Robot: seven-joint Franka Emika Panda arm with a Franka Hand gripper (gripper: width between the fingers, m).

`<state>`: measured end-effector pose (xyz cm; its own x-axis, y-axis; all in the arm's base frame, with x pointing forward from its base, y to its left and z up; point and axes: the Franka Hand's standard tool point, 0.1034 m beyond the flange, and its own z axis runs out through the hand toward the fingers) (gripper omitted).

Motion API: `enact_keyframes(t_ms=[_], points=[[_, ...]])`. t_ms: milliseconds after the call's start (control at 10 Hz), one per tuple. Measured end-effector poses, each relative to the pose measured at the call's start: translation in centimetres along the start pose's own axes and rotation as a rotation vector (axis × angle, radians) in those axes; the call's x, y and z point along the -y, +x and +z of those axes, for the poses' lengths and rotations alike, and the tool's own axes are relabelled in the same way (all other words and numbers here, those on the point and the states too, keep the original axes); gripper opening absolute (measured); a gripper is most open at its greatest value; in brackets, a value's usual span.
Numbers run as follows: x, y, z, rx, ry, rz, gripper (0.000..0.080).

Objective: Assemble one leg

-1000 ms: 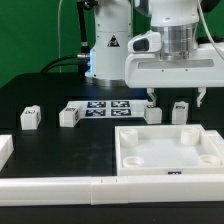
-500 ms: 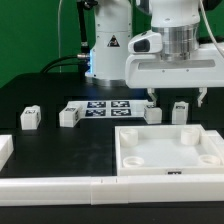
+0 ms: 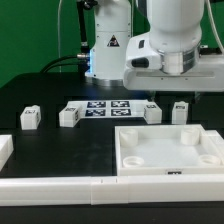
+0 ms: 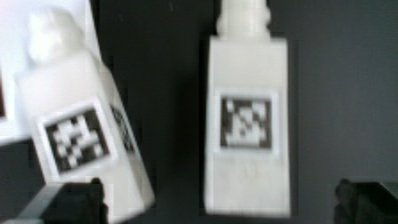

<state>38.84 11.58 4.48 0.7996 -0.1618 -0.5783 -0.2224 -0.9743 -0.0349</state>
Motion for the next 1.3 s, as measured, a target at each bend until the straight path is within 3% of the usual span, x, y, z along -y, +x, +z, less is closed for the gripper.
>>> enact_keyframes(t_ms=[100,400,900,1300], points=[[0.3,-0.1,0.1,0.089,0.006,0.000,0.0649],[0.8,-0.7,1.6,0.264,-0.013,-0.003,0.0649],[2.3,-1.5,4.5,0.218,-0.040,-0.014,0.0649],[1.0,-0.7,5.0,0.227,-0.030,-0.023,0.0649]])
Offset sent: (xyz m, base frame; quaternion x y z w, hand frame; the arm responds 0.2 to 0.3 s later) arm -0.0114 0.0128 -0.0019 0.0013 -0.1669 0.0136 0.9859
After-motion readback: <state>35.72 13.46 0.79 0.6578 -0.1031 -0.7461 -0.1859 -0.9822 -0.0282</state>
